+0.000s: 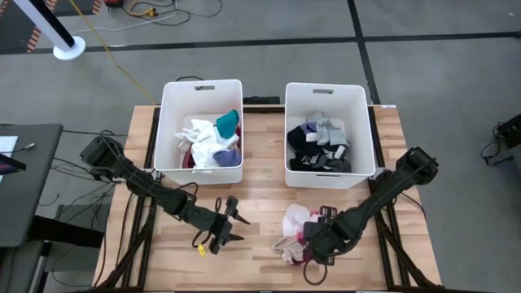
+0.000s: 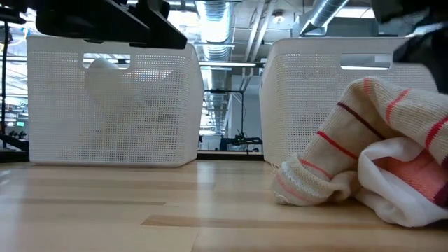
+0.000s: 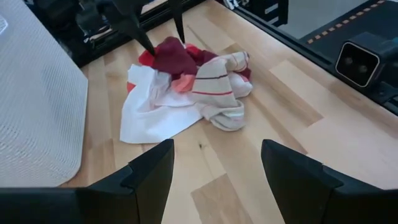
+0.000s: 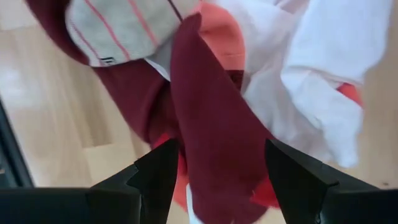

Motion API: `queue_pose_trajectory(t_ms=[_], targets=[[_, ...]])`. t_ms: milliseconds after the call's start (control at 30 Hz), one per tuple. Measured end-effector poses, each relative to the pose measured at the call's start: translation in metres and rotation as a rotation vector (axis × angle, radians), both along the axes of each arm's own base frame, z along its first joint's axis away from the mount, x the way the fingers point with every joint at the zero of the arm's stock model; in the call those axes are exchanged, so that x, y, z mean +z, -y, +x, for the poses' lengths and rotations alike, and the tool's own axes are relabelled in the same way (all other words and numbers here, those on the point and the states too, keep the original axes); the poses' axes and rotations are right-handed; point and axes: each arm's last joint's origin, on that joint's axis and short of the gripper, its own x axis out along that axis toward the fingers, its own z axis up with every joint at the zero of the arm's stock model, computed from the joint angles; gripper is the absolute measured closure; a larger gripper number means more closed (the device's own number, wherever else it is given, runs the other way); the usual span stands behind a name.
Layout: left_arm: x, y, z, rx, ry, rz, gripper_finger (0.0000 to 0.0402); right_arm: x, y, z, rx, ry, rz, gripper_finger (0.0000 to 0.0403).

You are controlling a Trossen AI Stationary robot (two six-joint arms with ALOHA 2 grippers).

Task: Sort clothes
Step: Put the brown sock into the left white bin

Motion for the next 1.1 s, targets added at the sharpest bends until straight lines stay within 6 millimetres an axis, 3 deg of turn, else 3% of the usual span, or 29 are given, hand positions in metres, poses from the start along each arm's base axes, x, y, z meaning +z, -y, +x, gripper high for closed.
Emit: queue_pose_trajectory(t_ms=[400,667,933,1100], targets=[[-0.006,-0.002,-0.002,0.012,-0.064,0.01,0.0166,-0.048,0.015,0.006,-0.061,0.174,0.094,0.0149],[-0.008,-0.001,-0.004,0.002,-0.098,-0.018,0.0166,-0.04,0.021,0.03,-0.048,0.409,0.081,0.0149],[-0.008,0.001,-0.004,-0.052,-0.124,-0.068,0.0166,-0.035,0.037,0.048,-0.067,0.521,0.051,0.0149],[-0.01,0.0,-0.005,-0.045,-0.145,-0.067,0.0166,-0.022,0.028,0.052,0.011,0.537,0.077,0.0149]])
